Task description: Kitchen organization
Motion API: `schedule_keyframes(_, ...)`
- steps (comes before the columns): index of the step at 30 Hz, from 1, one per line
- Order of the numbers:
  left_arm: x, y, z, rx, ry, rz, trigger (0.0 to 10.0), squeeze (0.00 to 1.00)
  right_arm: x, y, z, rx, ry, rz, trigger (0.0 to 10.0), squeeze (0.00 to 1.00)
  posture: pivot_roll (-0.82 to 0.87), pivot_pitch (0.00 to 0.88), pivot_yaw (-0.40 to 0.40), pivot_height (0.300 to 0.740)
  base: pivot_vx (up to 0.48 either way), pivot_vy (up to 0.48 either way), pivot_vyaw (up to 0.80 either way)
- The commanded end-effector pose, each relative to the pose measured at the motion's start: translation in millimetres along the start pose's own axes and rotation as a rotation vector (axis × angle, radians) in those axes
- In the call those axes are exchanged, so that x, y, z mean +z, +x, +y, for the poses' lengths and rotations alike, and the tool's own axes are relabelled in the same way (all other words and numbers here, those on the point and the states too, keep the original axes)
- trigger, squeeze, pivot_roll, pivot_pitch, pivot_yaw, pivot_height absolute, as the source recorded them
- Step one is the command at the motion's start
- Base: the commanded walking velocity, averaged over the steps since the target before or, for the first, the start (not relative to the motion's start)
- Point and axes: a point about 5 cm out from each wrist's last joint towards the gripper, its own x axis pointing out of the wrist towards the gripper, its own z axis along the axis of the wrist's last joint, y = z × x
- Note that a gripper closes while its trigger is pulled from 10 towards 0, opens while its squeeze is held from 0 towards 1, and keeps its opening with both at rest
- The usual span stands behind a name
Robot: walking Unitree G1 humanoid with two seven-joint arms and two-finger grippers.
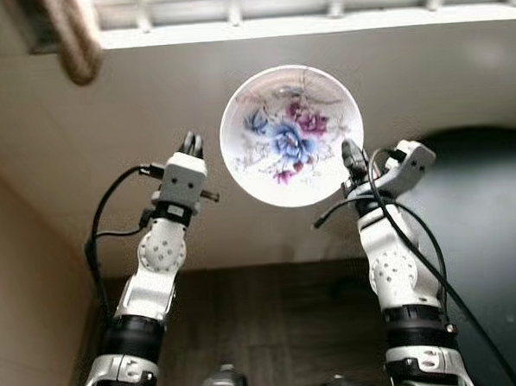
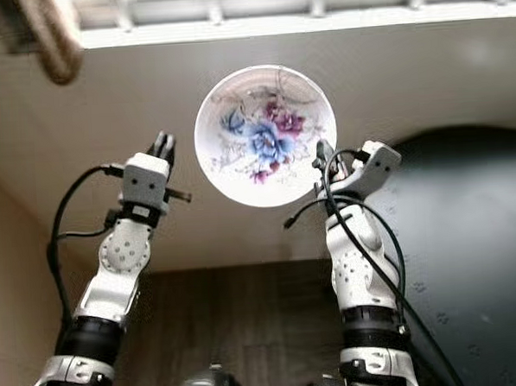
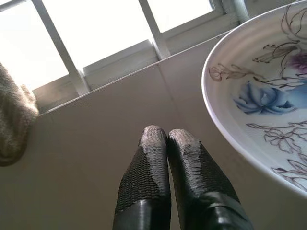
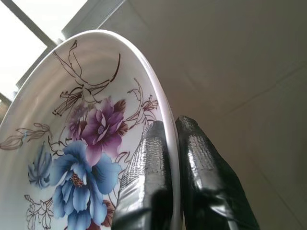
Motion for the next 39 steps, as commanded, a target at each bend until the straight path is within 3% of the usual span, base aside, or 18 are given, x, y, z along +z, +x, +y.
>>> schedule_keyframes(1, 1.5, 1.4, -5.0, -0.02, 0.001, -0.007, 10.0, 0.0, 6.3, 1.0, 5.1, 0.028, -0.019, -0.033, 0.0, 0.0, 0.15, 0.0, -0.018, 0.74, 0.0, 0.0, 0.8)
schedule_keyframes(39, -0.2, 1.6, -3.3, -0.013, 0.013, 0.005, 10.0, 0.0, 4.0, 0.2, 9.1, 0.056, -0.041, -0.022, 0.0, 0.0, 0.16, 0.0, -0.019, 0.74, 0.0, 0.0, 0.8)
